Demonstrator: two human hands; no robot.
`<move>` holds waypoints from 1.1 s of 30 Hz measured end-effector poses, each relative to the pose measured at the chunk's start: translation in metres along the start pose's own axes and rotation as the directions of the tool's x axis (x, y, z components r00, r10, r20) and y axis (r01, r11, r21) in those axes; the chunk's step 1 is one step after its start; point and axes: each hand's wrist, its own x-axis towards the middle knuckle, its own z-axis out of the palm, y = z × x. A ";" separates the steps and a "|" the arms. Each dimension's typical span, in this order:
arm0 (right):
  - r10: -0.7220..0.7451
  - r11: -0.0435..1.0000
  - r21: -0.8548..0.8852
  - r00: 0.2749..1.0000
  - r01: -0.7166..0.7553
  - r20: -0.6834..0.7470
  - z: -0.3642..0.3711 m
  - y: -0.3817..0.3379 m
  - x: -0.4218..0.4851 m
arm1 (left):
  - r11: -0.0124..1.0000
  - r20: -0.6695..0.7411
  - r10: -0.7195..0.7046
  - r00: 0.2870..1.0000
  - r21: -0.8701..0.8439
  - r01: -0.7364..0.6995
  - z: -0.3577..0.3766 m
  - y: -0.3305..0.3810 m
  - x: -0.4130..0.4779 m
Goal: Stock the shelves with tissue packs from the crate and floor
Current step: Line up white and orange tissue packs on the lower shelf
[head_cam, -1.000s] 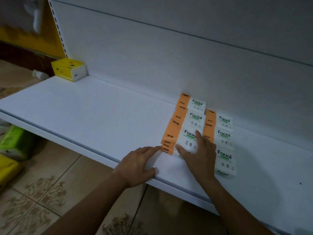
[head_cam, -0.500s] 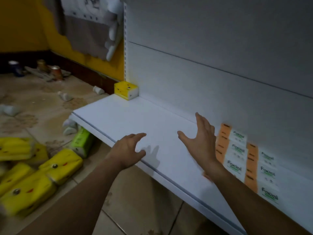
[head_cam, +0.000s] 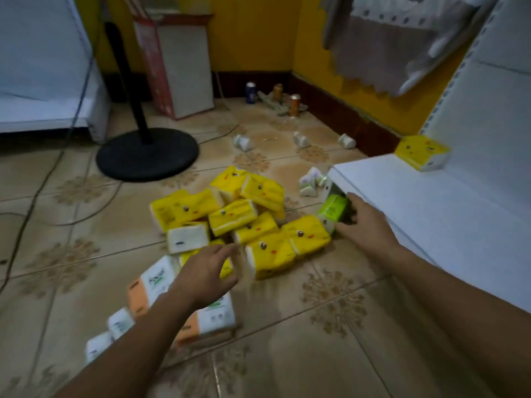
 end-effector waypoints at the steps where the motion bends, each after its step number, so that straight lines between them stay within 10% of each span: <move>1: -0.016 1.000 -0.008 0.998 0.017 0.063 0.022 -0.014 -0.004 | 0.999 0.021 -0.053 0.998 -0.009 0.054 0.000 -0.017 -0.011; 15: -0.081 0.985 0.165 0.725 -0.046 0.684 0.203 -0.060 -0.095 | 0.926 0.323 -0.344 0.882 -0.043 0.376 0.078 -0.066 -0.060; 25: -0.129 0.980 0.191 0.917 0.060 0.378 0.132 -0.055 -0.063 | 0.964 -0.042 -0.214 0.976 -0.172 0.204 0.037 -0.006 -0.014; 33: -0.060 0.996 0.062 0.997 0.063 -0.054 -0.046 0.032 -0.026 | 0.975 -0.202 0.166 0.965 -0.111 -0.191 -0.005 0.159 0.086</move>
